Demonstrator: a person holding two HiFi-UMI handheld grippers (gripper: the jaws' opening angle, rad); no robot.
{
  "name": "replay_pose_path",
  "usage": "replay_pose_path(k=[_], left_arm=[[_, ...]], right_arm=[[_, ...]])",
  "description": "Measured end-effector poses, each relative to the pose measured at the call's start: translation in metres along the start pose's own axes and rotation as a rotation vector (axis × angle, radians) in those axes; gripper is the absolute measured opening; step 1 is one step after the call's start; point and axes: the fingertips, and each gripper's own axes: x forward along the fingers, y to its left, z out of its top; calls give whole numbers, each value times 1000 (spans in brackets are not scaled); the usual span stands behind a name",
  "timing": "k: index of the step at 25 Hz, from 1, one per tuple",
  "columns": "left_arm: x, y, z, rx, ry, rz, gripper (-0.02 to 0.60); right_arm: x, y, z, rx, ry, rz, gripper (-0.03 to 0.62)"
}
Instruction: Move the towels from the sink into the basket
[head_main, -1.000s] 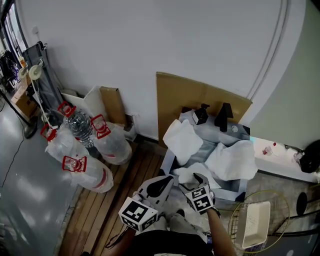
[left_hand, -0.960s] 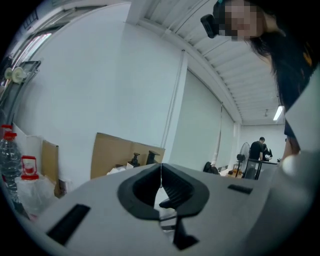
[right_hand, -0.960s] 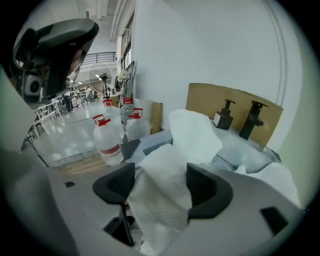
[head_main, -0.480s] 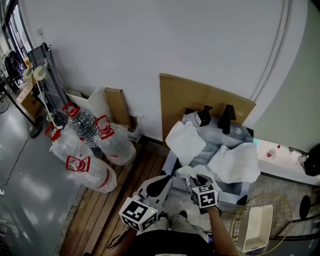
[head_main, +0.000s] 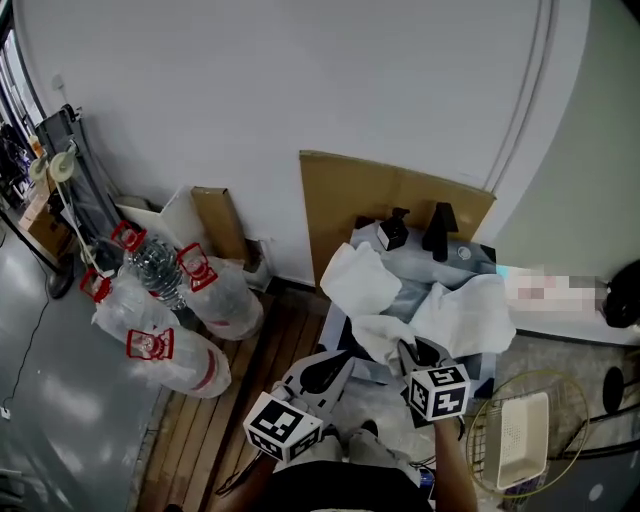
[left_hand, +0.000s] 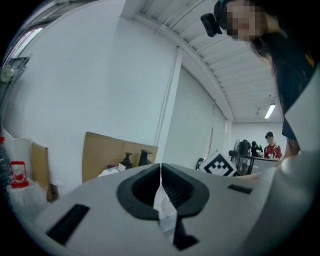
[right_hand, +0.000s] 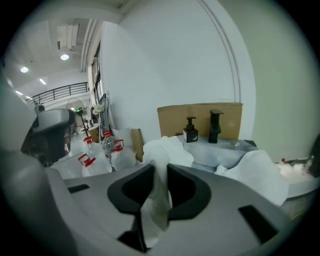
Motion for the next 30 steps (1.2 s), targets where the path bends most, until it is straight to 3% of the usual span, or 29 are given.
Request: replay_pose_path(k=[5,10,16,24,30], left_arm=[[13,-16,3,31,14,-102,8],[29,-44,9,78,10,-211,8],[47,-85,20,90,-8,-311,8],[87,-175,39,132,-56,-465,8],[122,-265,31,149,-61,-622,8]], right_arm=[[-33,-6,26,36,-87,-60,77],[-79,-15,51,144,-221,-99,75],[-150,-34,86,178,-369,-153,75],[-280,-90,111,168,-562,-288,75],[-385,-146,86,173,-626,-470,75]])
